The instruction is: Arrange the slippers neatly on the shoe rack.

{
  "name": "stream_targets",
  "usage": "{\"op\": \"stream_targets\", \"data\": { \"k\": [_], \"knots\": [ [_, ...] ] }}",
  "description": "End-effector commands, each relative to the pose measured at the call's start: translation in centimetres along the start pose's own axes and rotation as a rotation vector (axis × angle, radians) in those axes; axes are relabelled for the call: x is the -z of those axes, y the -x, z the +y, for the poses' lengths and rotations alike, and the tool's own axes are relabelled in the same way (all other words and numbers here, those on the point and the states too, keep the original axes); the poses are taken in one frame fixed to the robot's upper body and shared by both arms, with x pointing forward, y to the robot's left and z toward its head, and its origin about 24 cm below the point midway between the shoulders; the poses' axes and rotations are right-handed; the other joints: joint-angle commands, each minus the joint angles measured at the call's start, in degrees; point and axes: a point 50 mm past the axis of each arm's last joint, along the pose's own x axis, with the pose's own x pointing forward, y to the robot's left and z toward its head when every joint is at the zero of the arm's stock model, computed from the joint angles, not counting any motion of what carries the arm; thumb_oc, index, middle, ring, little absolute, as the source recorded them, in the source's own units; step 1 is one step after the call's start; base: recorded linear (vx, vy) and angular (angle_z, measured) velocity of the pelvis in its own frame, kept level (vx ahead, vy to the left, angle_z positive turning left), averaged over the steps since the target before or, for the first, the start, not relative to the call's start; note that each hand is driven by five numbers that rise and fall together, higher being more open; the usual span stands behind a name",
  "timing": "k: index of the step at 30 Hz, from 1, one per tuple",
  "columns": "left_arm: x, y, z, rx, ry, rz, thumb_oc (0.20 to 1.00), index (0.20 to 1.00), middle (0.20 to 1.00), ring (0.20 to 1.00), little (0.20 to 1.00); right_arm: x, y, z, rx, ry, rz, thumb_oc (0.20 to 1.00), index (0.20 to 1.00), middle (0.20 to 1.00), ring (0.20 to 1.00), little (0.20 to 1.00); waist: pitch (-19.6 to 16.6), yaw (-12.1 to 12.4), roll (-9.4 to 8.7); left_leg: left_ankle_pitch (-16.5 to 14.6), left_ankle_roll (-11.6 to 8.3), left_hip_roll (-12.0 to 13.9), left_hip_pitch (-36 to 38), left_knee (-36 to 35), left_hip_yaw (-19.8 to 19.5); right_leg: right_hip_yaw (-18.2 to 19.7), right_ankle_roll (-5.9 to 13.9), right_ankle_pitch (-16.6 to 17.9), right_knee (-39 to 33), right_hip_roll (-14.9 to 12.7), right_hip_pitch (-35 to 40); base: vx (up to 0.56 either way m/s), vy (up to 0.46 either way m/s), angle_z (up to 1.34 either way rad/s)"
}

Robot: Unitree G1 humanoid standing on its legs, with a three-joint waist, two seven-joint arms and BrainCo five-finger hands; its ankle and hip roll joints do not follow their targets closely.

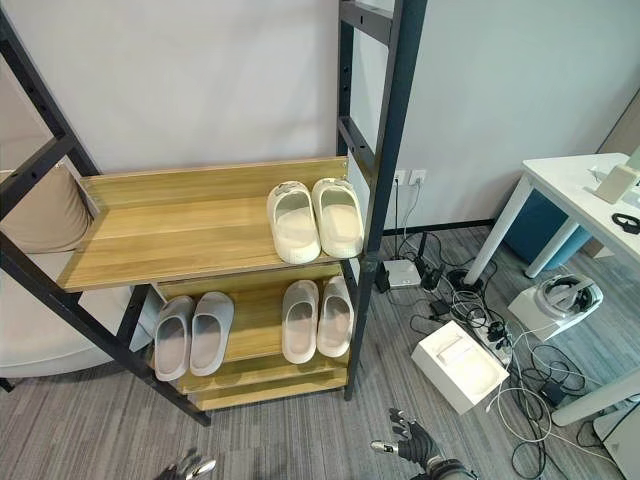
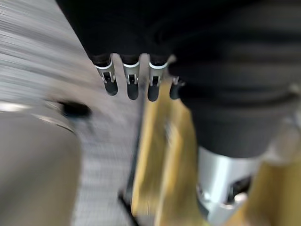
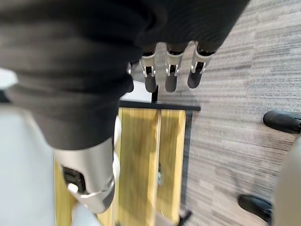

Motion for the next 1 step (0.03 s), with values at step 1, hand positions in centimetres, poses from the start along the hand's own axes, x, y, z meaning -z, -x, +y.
{"op": "stream_targets", "data": {
  "k": [1],
  "knots": [
    [-7.32,-1.68,-1.78,-0.005,-0.098,-0.214,1.0,1.0,1.0,1.0,1.0,-1.58,-0.8,-0.27,0.047,0.005,-0.057,1.0,1.0,1.0,1.0,1.0,0.5,0.5,-1.73,-1.3,-1.62,1.6,2.2,0.2,-0.6,-1.2,5.62,-2.0,0.1,-4.1,1.5,0.0,0.0,0.0]
  ]
}}
